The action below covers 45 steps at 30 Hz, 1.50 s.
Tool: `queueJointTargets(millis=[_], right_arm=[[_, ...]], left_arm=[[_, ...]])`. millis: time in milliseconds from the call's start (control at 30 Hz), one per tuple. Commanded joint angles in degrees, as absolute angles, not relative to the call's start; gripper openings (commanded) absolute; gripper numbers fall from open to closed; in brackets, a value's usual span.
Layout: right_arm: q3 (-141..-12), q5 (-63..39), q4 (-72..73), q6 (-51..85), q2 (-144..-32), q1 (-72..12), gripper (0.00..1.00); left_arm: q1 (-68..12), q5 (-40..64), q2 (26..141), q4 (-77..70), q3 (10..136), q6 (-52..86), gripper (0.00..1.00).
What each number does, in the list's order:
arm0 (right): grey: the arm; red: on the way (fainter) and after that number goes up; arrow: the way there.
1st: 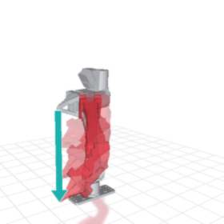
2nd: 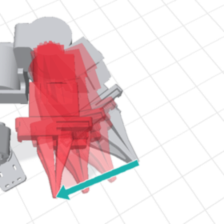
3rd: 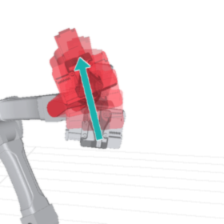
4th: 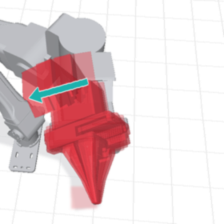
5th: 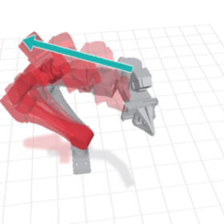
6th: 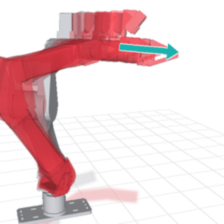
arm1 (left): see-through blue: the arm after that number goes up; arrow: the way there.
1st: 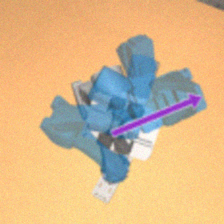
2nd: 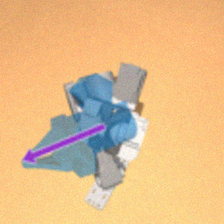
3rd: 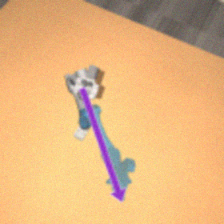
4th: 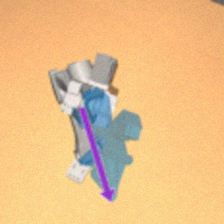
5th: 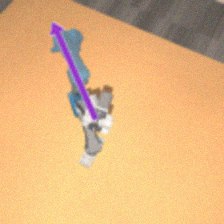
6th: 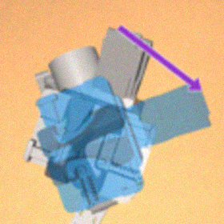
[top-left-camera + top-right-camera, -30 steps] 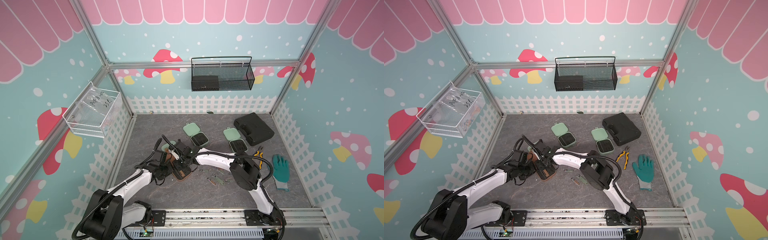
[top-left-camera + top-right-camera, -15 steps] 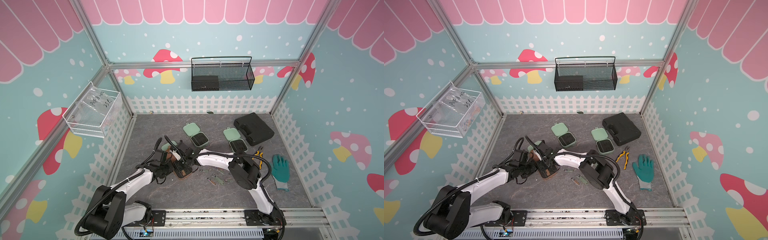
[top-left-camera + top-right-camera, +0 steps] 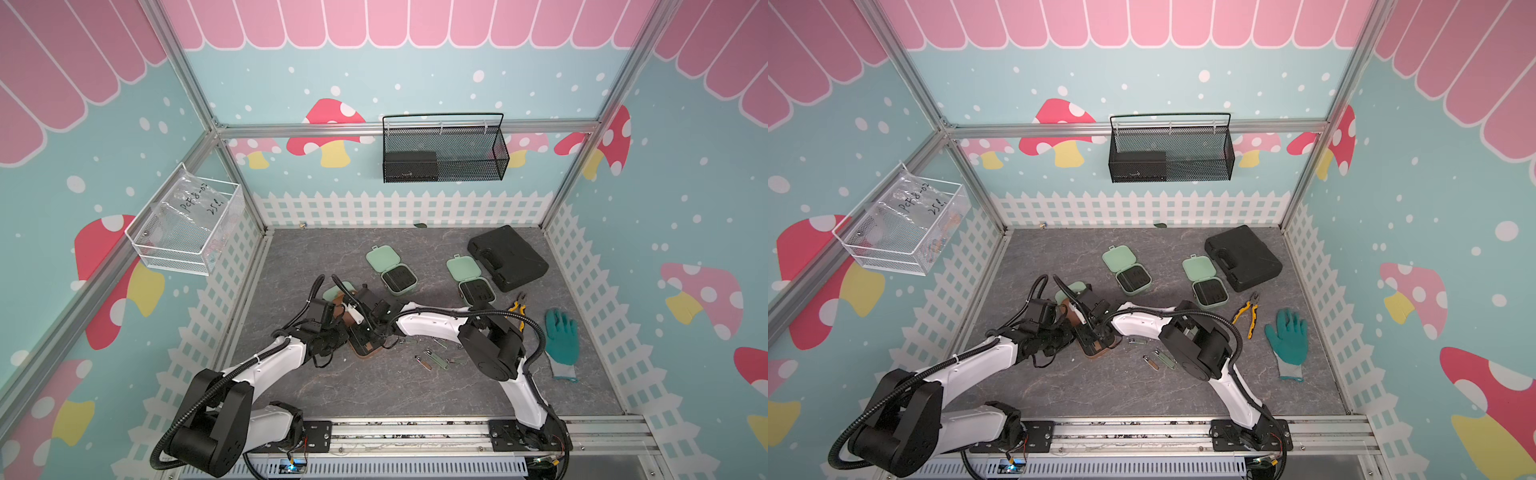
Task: Organize nail clipper sets
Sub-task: Place the nail clipper in the storage box.
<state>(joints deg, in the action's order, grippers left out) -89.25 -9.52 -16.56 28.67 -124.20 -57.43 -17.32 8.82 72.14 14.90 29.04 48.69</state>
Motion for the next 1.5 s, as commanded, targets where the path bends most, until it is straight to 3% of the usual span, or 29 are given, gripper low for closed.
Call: queueJointTargets(millis=[0,267,833,1467], right_arm=[[-91.1,-8.9,-22.2,27.5,-121.9,-57.6,0.16],[-92.7,-7.6,-22.2,26.0,-117.9,-57.0,0.16],[-95.4,-8.1,-21.9,23.9,-125.5,-55.4,0.13],[-80.5,-8.9,-15.0,29.6,-124.5,-56.0,0.12]], left_arm=[[-17.3,8.6,72.9,16.8,27.8,49.7,0.0],[-17.3,8.4,71.2,17.5,27.9,49.7,0.0],[-17.4,8.5,70.9,17.6,27.9,49.4,0.0],[-17.3,8.8,71.3,17.4,28.1,49.5,0.0]])
